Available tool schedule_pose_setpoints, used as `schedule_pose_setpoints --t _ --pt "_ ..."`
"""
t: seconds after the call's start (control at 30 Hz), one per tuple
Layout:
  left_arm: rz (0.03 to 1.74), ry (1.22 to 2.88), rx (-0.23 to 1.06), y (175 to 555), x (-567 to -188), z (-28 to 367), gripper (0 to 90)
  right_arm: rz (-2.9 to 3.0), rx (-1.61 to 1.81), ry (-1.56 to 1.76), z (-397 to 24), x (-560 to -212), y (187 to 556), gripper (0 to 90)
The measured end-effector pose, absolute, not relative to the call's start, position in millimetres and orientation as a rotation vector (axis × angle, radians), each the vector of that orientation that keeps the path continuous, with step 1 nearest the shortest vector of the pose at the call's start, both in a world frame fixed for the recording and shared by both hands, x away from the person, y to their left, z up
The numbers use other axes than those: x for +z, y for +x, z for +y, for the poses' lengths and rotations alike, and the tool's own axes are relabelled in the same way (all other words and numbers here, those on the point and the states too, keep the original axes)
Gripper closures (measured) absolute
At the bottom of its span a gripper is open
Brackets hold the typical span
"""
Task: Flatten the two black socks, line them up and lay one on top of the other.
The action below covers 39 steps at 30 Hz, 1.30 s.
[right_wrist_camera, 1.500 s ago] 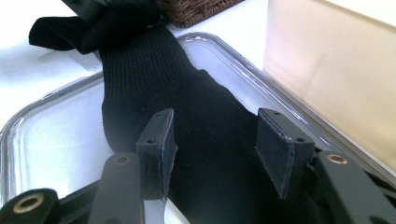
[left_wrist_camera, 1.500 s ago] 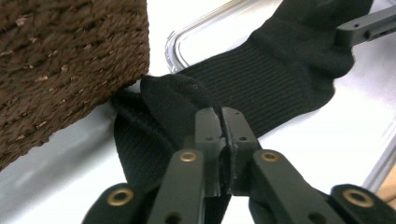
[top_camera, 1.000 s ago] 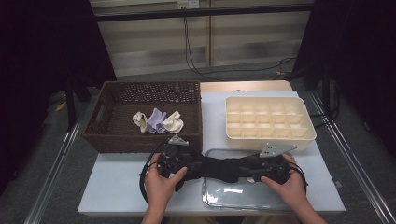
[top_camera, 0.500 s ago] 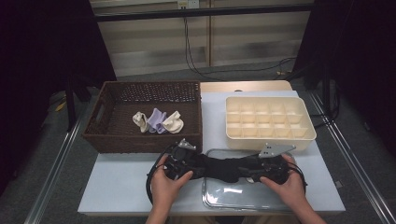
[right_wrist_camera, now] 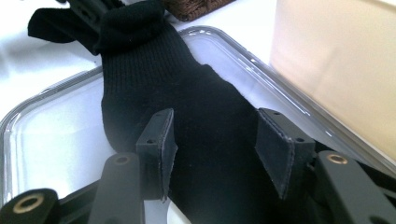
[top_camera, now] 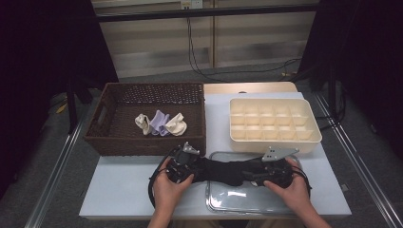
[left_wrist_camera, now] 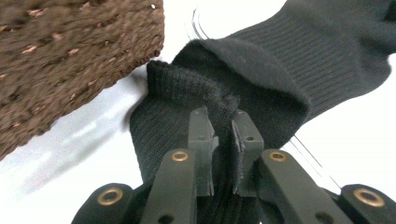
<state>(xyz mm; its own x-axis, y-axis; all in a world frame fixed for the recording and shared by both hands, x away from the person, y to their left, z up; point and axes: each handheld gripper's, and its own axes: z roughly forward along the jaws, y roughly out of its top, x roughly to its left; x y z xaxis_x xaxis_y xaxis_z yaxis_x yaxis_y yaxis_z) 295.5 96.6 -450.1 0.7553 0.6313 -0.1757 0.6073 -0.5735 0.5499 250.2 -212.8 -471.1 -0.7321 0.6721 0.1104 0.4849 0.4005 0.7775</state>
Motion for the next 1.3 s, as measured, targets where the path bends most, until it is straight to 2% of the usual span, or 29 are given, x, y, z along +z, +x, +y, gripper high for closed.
schedule_pose_setpoints --t 0.27,0.43,0.67,1.07,1.3 --pt "0.944 2.294 0.056 294.9 -432.6 111.3 81.7 2.461 1.227 1.001 -207.0 -474.1 250.3 48.5" --pt "0.971 2.253 0.02 296.3 -432.6 123.7 81.7 2.482 1.199 0.986 -204.3 -477.6 249.7 51.7" --pt "0.983 2.2 0.038 295.0 -424.2 130.8 81.7 2.486 1.194 0.972 -203.2 -478.4 249.9 53.6" --pt "0.877 2.176 0.082 287.0 -397.2 109.2 81.9 2.485 1.193 0.974 -200.7 -478.4 249.5 53.2" --pt "0.827 2.246 0.039 286.1 -417.1 79.9 81.9 2.457 1.213 0.954 -199.5 -471.4 247.3 51.0"
